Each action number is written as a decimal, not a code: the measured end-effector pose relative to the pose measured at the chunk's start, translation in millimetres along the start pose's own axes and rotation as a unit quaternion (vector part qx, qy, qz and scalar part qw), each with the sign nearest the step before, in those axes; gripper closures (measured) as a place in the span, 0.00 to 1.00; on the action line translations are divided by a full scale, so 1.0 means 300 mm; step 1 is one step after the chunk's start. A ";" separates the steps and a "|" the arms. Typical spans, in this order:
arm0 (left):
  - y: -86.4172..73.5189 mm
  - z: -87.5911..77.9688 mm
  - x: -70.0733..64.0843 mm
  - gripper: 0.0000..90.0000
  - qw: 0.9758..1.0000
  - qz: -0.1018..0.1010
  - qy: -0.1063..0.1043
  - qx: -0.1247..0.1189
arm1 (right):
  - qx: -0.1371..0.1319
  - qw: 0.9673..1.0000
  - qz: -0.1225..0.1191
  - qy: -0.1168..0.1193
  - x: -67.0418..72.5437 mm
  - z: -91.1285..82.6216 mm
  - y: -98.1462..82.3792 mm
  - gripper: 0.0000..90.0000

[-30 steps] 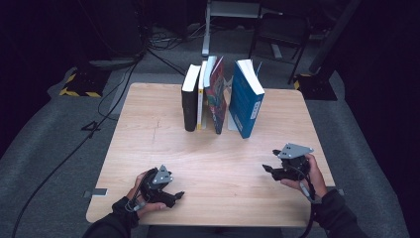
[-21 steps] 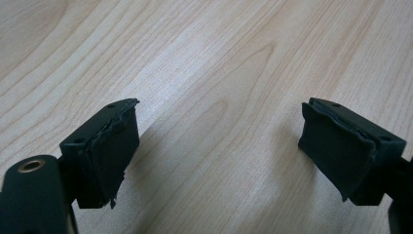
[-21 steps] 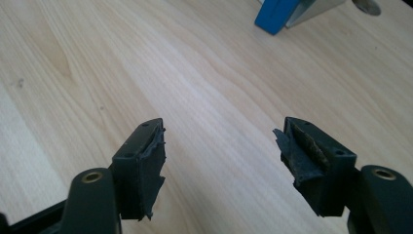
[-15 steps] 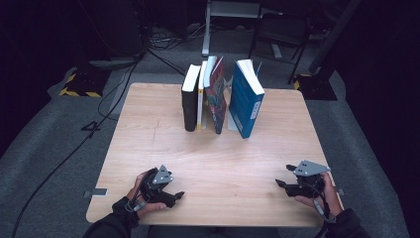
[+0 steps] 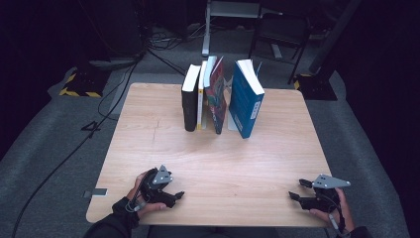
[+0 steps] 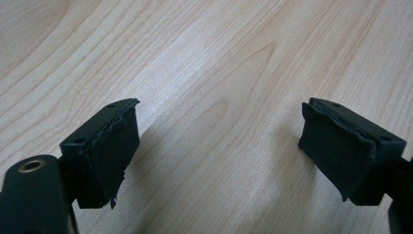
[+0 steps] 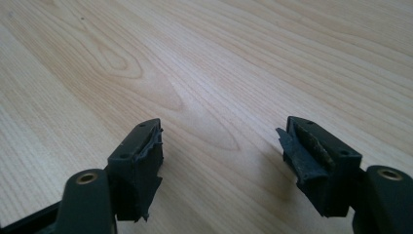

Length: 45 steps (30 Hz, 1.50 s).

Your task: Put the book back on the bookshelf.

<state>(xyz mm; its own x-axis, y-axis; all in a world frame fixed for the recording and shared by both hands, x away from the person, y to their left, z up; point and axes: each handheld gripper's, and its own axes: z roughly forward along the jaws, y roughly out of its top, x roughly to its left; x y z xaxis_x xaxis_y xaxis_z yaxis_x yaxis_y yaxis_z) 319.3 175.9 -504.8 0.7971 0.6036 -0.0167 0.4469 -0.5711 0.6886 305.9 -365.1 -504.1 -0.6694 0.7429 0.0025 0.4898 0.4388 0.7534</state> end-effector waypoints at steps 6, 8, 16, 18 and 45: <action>-0.002 -0.002 0.000 0.17 1.000 -0.001 0.002 0.000 | 0.001 1.000 0.002 -0.008 0.002 -0.001 -0.002 0.31; -0.003 -0.003 -0.002 0.17 1.000 -0.004 0.004 -0.001 | 0.001 1.000 0.002 -0.009 0.002 -0.001 -0.002 0.31; -0.006 -0.005 -0.004 0.17 1.000 -0.006 0.006 -0.002 | 0.002 1.000 0.004 -0.009 0.000 0.001 0.000 0.31; -0.006 -0.005 -0.004 0.17 1.000 -0.006 0.006 -0.002 | 0.003 1.000 0.005 -0.011 0.000 0.001 0.000 0.30; -0.004 -0.003 0.001 0.16 1.000 -0.003 0.000 -0.001 | 0.004 1.000 0.010 -0.020 -0.004 0.006 0.003 0.26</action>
<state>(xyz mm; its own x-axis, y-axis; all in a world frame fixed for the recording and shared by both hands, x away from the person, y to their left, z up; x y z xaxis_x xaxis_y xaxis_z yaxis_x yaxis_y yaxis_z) 318.6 177.1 -504.9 0.7942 0.6074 -0.0200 0.4508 -0.5667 0.6896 308.1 -364.7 -504.7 -0.6368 0.7710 -0.0078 0.5081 0.4273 0.7478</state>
